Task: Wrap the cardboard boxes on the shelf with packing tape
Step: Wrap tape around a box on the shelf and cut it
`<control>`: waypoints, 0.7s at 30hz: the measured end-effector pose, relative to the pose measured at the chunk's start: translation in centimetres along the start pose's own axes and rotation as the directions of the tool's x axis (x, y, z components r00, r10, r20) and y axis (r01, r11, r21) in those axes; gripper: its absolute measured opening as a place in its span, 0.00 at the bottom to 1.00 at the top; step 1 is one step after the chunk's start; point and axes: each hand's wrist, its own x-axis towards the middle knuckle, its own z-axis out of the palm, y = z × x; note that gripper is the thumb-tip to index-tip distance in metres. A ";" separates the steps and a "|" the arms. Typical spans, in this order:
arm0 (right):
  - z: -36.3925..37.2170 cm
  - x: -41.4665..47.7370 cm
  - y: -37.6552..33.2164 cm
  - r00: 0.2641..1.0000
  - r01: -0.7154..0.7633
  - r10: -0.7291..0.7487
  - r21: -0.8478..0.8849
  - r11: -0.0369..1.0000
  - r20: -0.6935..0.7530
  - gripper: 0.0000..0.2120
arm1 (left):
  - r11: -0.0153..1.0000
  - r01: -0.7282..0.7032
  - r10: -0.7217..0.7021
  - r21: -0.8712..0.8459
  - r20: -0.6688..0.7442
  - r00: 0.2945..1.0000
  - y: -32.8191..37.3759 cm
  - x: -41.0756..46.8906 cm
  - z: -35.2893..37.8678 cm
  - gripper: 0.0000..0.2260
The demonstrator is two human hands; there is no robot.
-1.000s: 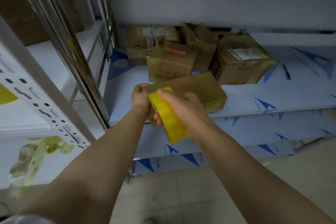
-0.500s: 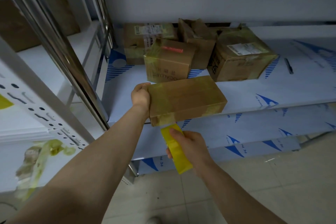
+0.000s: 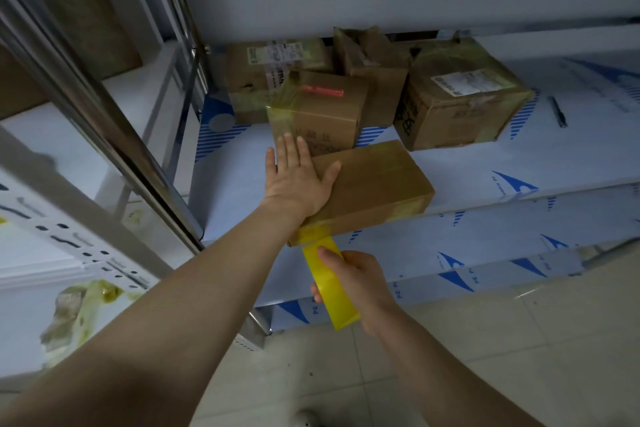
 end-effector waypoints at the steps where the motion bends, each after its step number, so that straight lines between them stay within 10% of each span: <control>1: -0.1 0.2 0.2 1.000 -0.015 0.015 0.004 1.000 0.006 0.23 | 1.000 0.012 -0.012 0.013 -0.020 1.000 0.2 -0.5 0.1 0.43; 17: -0.6 0.5 -0.1 0.998 -0.061 0.057 0.117 0.991 0.036 0.15 | 0.999 -0.048 0.050 0.021 -0.068 0.996 0.9 -2.3 0.8 0.45; 21: -0.5 0.6 -0.2 0.996 -0.080 0.074 0.153 0.985 0.042 0.15 | 0.997 -0.044 0.055 -0.070 0.161 0.985 0.7 -2.4 -0.7 0.52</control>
